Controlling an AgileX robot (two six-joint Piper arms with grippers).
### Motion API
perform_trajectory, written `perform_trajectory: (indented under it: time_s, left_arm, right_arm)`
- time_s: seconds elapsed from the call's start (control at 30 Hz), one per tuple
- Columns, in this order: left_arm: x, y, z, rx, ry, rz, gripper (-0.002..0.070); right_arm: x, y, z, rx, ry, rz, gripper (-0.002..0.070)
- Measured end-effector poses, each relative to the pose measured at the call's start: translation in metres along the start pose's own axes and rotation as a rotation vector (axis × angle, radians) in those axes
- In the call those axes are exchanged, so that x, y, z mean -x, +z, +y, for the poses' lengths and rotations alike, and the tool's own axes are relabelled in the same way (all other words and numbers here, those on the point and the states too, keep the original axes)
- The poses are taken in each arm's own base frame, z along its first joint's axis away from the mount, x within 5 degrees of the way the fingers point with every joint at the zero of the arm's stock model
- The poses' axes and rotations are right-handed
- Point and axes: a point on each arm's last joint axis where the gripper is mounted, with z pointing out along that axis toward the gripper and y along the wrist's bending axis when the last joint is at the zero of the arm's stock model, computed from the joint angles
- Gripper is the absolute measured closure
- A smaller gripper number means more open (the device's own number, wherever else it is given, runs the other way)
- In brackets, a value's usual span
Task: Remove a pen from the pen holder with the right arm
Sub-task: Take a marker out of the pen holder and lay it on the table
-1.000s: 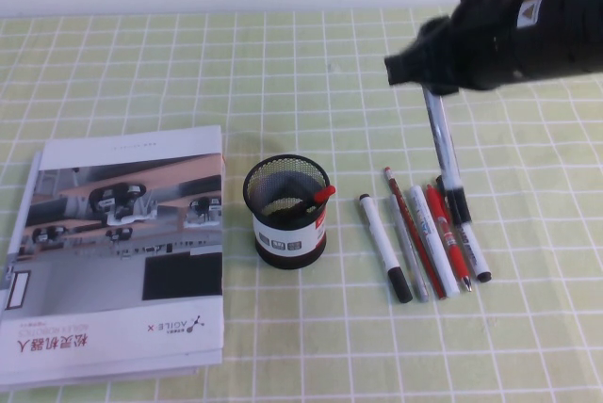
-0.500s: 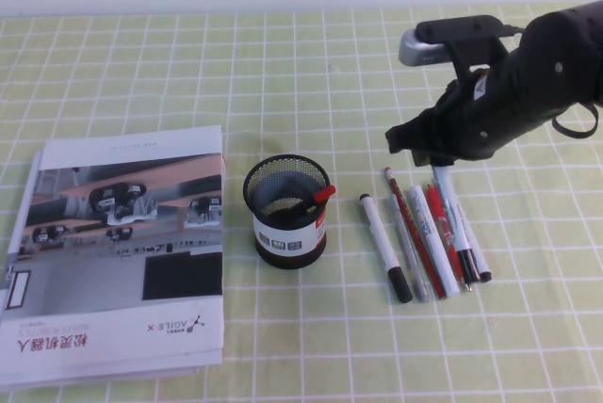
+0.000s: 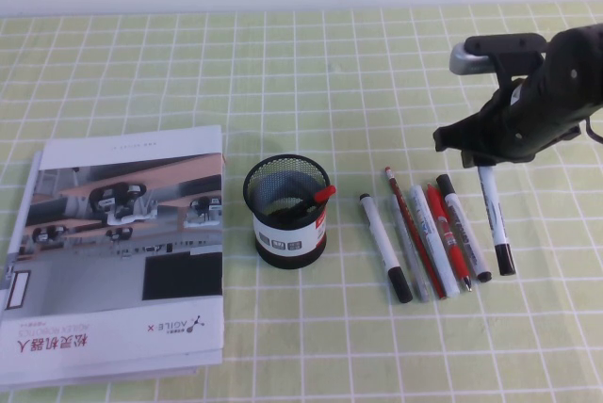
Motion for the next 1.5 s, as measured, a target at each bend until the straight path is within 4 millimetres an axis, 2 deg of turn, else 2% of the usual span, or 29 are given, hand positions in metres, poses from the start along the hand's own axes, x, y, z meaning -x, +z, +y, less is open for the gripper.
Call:
perform_trajectory:
  time_s: [0.33,0.9,1.3,1.5]
  left_arm:
    - [0.0,0.0,0.0,0.0,0.0,0.0,0.0681]
    - [0.0,0.0,0.0,0.0,0.0,0.0,0.0681]
    - [0.0,0.0,0.0,0.0,0.0,0.0,0.0681]
    - [0.0,0.0,0.0,0.0,0.0,0.0,0.0681]
  right_arm:
    - [-0.005,0.035,-0.003,-0.012,-0.005,0.021,0.0587]
    - [-0.005,0.049,-0.002,0.008,0.022,-0.003,0.0587]
    - [-0.005,0.049,-0.001,0.016,0.036,-0.004,0.0484]
    - [-0.006,0.049,-0.001,0.018,0.042,0.009,0.0468]
